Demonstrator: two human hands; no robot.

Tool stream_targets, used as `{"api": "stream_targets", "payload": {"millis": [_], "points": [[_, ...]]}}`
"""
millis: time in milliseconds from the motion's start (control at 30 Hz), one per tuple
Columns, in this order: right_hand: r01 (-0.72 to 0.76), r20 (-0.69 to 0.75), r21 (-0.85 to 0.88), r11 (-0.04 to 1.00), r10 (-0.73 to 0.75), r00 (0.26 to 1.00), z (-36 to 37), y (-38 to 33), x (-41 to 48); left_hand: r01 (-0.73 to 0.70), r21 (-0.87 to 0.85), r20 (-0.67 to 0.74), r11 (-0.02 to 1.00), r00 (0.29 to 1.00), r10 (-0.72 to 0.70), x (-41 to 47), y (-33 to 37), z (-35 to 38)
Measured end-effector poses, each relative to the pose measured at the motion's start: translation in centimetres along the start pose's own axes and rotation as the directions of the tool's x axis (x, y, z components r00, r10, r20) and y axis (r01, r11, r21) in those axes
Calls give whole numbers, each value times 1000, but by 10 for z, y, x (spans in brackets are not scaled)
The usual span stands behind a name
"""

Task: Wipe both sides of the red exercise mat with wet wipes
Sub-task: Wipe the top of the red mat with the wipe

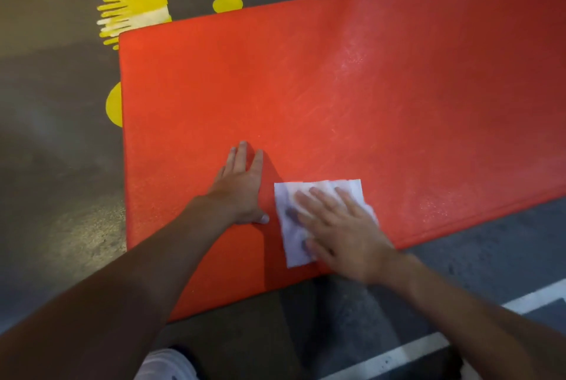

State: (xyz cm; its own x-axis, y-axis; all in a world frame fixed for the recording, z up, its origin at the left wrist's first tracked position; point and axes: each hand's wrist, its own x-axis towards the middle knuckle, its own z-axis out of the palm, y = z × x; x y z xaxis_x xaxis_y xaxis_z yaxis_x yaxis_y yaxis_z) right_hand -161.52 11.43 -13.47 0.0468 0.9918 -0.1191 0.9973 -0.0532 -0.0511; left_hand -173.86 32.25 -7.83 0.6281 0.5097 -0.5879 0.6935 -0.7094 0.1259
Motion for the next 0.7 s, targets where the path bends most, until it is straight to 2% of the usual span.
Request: {"api": "stream_targets", "payload": {"millis": [33, 100, 133, 167, 233, 300, 333, 367, 433, 467, 500, 533, 600, 633, 667, 700], "points": [[-122, -24, 4, 993, 122, 992, -1, 12, -1, 60, -18, 7, 998, 998, -60, -2, -2, 1], [-463, -46, 67, 884, 466, 884, -5, 4, -2, 153, -85, 18, 985, 988, -152, -6, 0, 2], [-505, -47, 90, 859, 510, 859, -2, -17, 1, 165, -108, 12, 980, 986, -164, -7, 1, 2], [-454, -48, 106, 884, 461, 886, 2, -45, 2, 163, -118, 5, 980, 987, -163, -6, 2, 0], [-169, -47, 80, 982, 173, 984, 7, -79, -6, 156, -113, -4, 981, 987, -158, -6, 0, -7], [40, -42, 41, 998, -39, 998, 6, -52, -7, 154, -88, -40, 984, 987, -158, -6, -11, -15], [35, -42, 18, 999, -35, 999, 5, -35, -4, 159, -75, -72, 984, 984, -164, -5, -18, -15], [-70, -59, 30, 997, 72, 996, 4, -23, -1, 168, -63, -101, 984, 980, -174, -4, -24, -14], [-358, -55, 103, 928, 365, 929, 1, -31, 6, 217, -57, -112, 975, 969, -222, -3, -29, -7], [-391, -61, 120, 912, 400, 914, 4, -52, 11, 247, -59, -100, 967, 962, -252, -3, -28, -5], [-338, -66, 138, 931, 349, 935, 7, -78, 12, 268, -64, -79, 961, 959, -272, -2, -27, -5], [-211, -75, 132, 968, 222, 972, 9, -96, 11, 271, -71, -60, 960, 959, -276, -2, -27, -6], [48, -59, 90, 995, -43, 997, 8, -82, 11, 243, -85, -56, 966, 967, -248, -2, -33, -14], [81, -80, 37, 996, -78, 994, 7, -61, 15, 224, -86, -70, 971, 971, -230, -2, -39, -18], [4, -98, 18, 1000, -3, 995, 3, -43, 21, 211, -80, -86, 974, 972, -217, -2, -44, -21], [-157, -111, 42, 987, 161, 981, 0, -31, 26, 208, -70, -103, 976, 971, -215, -4, -47, -22]]}}
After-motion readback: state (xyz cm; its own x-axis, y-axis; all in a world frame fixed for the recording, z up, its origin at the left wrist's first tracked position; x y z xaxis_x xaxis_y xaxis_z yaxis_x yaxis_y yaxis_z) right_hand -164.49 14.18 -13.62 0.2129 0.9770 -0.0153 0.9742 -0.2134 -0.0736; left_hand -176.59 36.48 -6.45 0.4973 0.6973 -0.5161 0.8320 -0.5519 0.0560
